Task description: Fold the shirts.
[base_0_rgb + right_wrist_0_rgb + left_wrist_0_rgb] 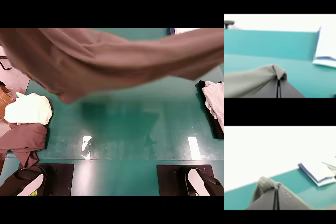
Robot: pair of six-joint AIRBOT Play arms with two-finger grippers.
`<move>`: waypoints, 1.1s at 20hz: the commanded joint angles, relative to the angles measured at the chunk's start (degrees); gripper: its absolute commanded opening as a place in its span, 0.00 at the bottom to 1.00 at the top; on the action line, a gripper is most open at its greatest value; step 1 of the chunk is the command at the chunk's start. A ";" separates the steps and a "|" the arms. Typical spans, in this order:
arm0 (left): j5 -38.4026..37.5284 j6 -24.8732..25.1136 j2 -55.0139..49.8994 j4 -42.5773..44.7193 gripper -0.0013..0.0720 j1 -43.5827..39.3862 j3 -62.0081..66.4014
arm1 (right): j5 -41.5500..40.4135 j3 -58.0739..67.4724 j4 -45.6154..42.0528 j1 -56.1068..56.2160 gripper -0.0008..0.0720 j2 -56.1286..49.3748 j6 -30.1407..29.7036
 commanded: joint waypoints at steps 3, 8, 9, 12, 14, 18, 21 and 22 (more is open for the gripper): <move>-2.47 0.63 -3.19 7.50 0.05 0.04 1.25 | 7.30 11.96 -0.13 -3.80 0.03 -6.75 5.97; -9.01 -1.95 -22.67 10.43 0.05 0.04 1.22 | 14.10 3.76 -13.18 8.33 0.03 -19.71 12.90; -9.79 -2.36 -27.80 9.16 0.05 0.04 1.22 | 14.12 0.11 -16.65 11.26 0.03 -22.03 13.25; -10.80 -2.47 -41.88 3.85 0.05 0.04 1.22 | 10.69 -10.14 -18.62 17.59 0.03 -30.12 13.29; -10.45 -2.54 -48.85 4.13 0.05 0.07 1.22 | 5.66 -13.11 -18.58 19.39 0.03 -35.65 13.27; -11.30 -3.19 -53.18 7.02 0.81 0.72 1.29 | 4.07 -9.18 -14.32 18.91 0.47 -44.81 12.11; -15.54 -3.76 -50.23 6.80 0.70 4.15 1.29 | 7.32 -3.28 -9.40 16.81 0.55 -47.15 8.55; -18.56 -3.80 -49.09 6.38 0.70 5.97 1.14 | 8.59 -2.67 -8.52 16.17 0.55 -46.58 7.89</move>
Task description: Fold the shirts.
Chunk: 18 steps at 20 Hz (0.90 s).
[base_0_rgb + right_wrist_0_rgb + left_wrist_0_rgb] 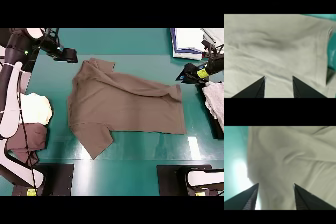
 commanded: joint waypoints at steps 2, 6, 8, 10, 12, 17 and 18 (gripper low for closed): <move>-10.05 -0.90 4.22 -2.14 0.70 6.67 -2.60 | 4.85 2.29 4.00 -2.23 0.55 0.48 -3.93; -4.76 -1.75 18.12 -4.50 0.70 10.14 -25.35 | 3.61 -9.70 4.04 -2.80 0.54 11.32 -4.85; -1.51 -1.77 26.32 -4.81 0.70 10.12 -40.35 | 1.79 -16.65 4.07 -2.80 0.54 17.03 -5.42; 0.79 -2.36 32.98 -5.18 0.70 10.12 -54.03 | -0.66 -21.75 4.04 -2.80 0.54 21.55 -5.42; 2.58 -3.48 38.07 -5.81 0.70 10.12 -65.02 | -3.10 -25.49 4.04 -2.80 0.54 25.18 -5.42; 10.14 -2.51 41.62 -15.32 0.70 10.12 -79.38 | -3.87 -28.55 4.09 -2.80 0.54 28.98 -5.40; 11.85 -1.57 41.62 -17.35 0.70 10.12 -80.94 | -3.89 -28.55 4.07 -2.80 0.54 29.40 -5.40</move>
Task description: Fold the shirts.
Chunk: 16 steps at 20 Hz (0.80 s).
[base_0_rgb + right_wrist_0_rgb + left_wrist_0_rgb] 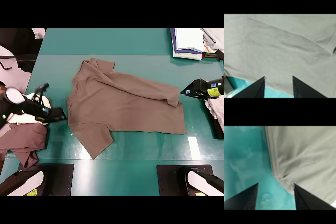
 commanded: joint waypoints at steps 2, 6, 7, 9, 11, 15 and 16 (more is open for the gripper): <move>9.22 2.60 1.79 -8.87 0.70 -1.27 -9.18 | -1.03 -1.51 0.04 -0.04 0.54 2.73 -0.04; 15.47 0.96 1.05 -9.05 0.70 -8.79 -10.40 | -0.96 -1.51 0.04 -0.04 0.54 4.09 -0.02; 15.93 0.37 0.96 -9.18 0.70 -9.55 -10.38 | -0.87 -1.51 -0.04 -0.11 0.54 4.24 -0.04; 15.61 -0.94 0.98 -9.51 0.69 -9.62 -10.38 | 0.76 -1.51 -0.17 -1.40 0.54 4.37 -0.07; 13.70 -0.33 0.98 -9.18 0.08 -9.62 -9.66 | 3.61 -2.03 -0.63 -5.18 0.54 4.39 -0.17; 10.49 -0.09 0.98 -7.85 0.05 -9.62 -3.78 | 6.40 -12.13 -1.70 -18.62 0.54 5.33 -1.01; 9.84 0.90 0.98 -8.00 0.05 -9.62 -1.97 | 5.79 -16.59 -3.30 -22.05 0.55 5.90 -1.51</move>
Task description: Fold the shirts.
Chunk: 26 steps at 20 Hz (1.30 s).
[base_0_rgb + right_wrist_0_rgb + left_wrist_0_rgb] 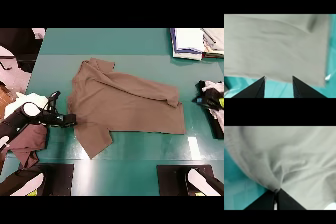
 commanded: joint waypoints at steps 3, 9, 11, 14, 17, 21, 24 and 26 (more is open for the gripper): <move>-2.36 1.25 -0.04 0.31 0.05 -0.17 7.39 | -1.53 -19.45 -1.92 -16.70 0.77 0.79 -1.70; -2.32 1.25 -0.04 -0.04 0.05 -0.17 8.31 | -10.56 -28.96 4.48 -16.94 0.63 -6.03 -4.24; -2.34 1.22 -0.04 -0.04 0.05 -0.17 8.31 | -13.70 -28.44 7.17 -13.35 0.63 -9.38 -4.28; -2.56 1.22 -0.04 -0.02 0.05 -0.17 8.31 | -17.62 -24.94 7.21 -6.29 0.42 -12.50 -4.24; -4.48 1.25 -0.04 -0.02 0.05 -0.17 8.39 | -18.51 -21.05 6.91 -0.68 0.09 -12.28 -4.24; -6.43 1.18 4.17 1.53 0.05 -0.17 13.33 | -17.62 -13.57 6.60 2.27 0.03 -4.09 -4.26; -8.26 0.55 12.02 5.33 0.05 -0.17 25.14 | -14.86 -1.68 6.60 2.27 0.03 4.46 -4.26; -9.05 0.57 15.98 6.14 0.05 -0.17 35.76 | -14.23 8.24 6.62 2.29 0.03 9.16 -4.24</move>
